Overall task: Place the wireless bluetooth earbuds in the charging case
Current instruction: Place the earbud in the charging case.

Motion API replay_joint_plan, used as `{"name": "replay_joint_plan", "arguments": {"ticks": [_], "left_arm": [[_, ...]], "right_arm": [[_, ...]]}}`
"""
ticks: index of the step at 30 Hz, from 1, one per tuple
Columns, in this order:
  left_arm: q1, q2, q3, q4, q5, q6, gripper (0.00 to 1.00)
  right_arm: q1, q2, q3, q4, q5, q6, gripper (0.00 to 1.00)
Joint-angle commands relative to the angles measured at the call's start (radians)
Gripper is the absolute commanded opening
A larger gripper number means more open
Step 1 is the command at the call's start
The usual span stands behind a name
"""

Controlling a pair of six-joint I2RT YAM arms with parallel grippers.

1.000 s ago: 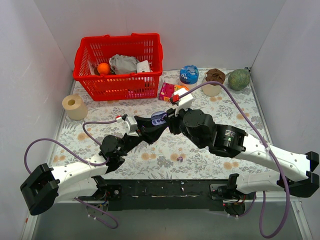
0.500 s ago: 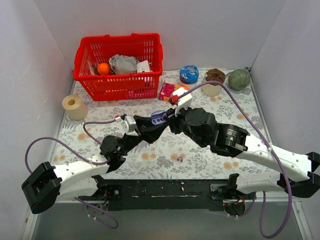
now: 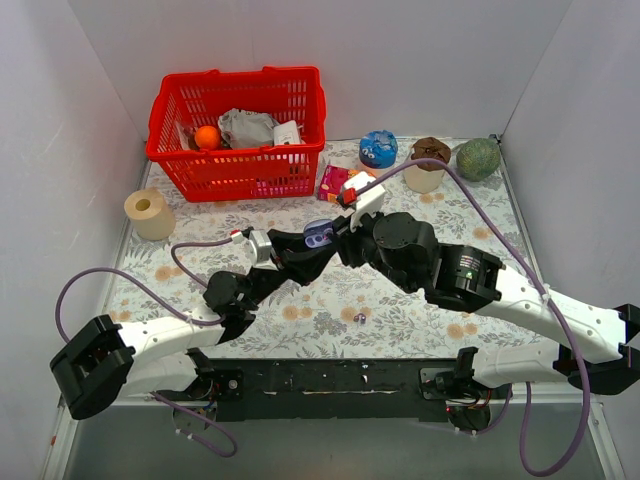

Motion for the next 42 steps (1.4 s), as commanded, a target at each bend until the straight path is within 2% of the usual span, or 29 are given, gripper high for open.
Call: {"name": "replay_joint_plan", "arguments": {"ticks": [1, 9, 13, 16, 19, 23, 42], "left_arm": [[-0.003, 0.011, 0.002, 0.037, 0.000, -0.010, 0.00], [-0.003, 0.014, 0.000, 0.046, -0.005, -0.010, 0.00], [-0.003, -0.003, -0.009, 0.047, -0.003, -0.021, 0.00], [-0.003, -0.029, -0.027, 0.056, 0.009, -0.030, 0.00], [-0.003, -0.046, -0.036, 0.050, 0.014, -0.032, 0.00], [-0.003, -0.061, -0.039, 0.049, 0.022, -0.033, 0.00], [-0.003, -0.052, -0.016, 0.029, 0.084, -0.038, 0.00]], "right_arm": [[0.017, 0.010, 0.060, 0.018, -0.048, -0.004, 0.42], [0.017, 0.006, 0.080, 0.003, -0.036, -0.010, 0.42], [0.017, -0.080, 0.045, 0.058, 0.002, -0.001, 0.43], [0.015, -0.122, 0.008, 0.089, 0.036, -0.003, 0.38], [0.015, -0.116, 0.017, 0.040, 0.031, 0.011, 0.34], [0.015, -0.131, -0.029, 0.055, 0.013, 0.028, 0.34], [0.015, -0.083, -0.035, 0.123, -0.061, 0.024, 0.35]]}}
